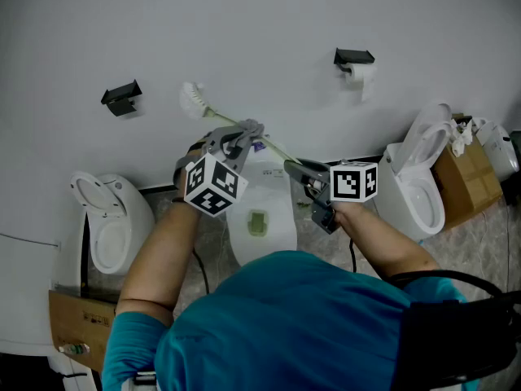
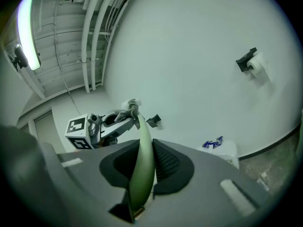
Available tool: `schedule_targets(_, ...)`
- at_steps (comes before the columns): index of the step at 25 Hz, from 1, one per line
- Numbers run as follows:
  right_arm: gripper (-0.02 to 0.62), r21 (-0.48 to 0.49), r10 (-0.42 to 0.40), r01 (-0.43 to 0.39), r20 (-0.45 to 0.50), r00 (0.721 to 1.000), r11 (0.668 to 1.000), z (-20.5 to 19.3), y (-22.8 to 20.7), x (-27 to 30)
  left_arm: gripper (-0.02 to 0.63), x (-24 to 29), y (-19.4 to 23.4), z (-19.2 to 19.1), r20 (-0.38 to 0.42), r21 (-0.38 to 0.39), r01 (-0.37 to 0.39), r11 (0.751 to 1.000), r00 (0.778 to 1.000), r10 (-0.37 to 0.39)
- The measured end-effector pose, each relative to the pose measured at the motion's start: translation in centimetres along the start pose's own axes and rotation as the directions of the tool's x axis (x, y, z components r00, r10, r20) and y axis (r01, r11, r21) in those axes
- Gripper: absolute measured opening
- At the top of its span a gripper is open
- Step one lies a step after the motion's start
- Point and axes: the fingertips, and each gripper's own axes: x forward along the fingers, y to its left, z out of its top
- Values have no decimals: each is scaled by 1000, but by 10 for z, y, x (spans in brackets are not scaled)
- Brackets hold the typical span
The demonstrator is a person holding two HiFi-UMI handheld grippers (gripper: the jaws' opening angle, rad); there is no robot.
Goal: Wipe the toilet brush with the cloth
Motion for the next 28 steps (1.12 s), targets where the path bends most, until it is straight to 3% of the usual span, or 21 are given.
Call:
schedule_targets(21,60,-60,-21,20,-17,1000,998,-9,-4,-13,37,-19,36,-26,-39,-60,-118,991,992,116)
schedule_targets(26,60,-23,-6,6,-6,1000,1000,-10,-4,-17,37,-27,37,-23,-16,-75,-155,985,988,154)
schedule_targets(28,60,11,3,-3,16,1000,1000,-6,-5,-17,37,-31,36,-17,18,-120,-160,980,986,163)
